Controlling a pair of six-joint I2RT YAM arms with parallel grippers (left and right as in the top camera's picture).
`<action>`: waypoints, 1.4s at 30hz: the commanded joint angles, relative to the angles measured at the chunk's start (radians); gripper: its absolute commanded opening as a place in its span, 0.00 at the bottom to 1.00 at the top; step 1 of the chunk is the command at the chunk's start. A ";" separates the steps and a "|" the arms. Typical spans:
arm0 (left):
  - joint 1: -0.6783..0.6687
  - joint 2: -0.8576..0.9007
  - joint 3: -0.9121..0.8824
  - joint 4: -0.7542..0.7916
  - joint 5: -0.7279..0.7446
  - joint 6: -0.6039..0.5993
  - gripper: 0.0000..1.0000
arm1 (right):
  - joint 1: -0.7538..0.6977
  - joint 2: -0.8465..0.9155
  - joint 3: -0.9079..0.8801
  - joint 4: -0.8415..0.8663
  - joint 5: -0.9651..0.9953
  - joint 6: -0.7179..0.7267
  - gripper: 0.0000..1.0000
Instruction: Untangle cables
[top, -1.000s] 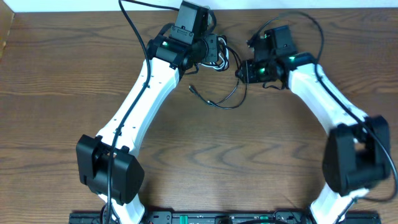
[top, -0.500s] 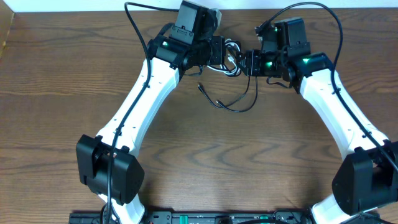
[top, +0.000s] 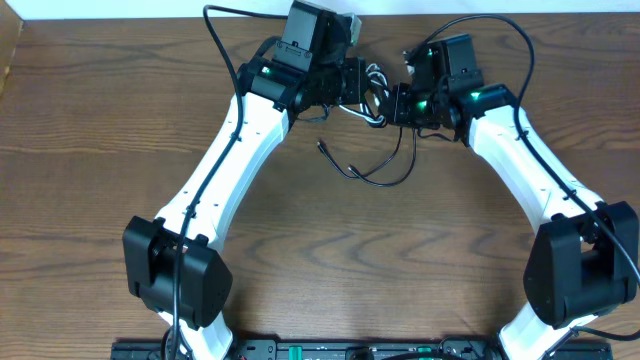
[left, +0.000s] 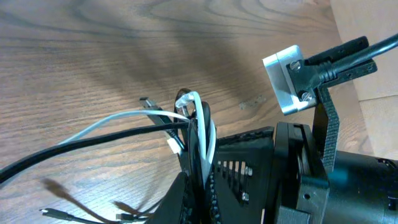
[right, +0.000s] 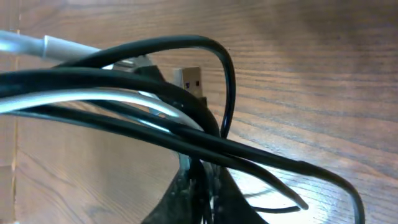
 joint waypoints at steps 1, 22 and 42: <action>0.001 0.002 0.008 0.009 0.015 -0.021 0.07 | 0.002 0.011 0.006 -0.006 0.005 0.000 0.01; 0.047 0.021 0.003 -0.094 -0.352 -0.016 0.07 | -0.108 -0.231 0.007 -0.020 -0.428 -0.328 0.01; 0.059 0.020 0.004 0.121 0.248 -0.045 0.07 | -0.133 -0.126 0.006 -0.109 -0.196 -0.220 0.40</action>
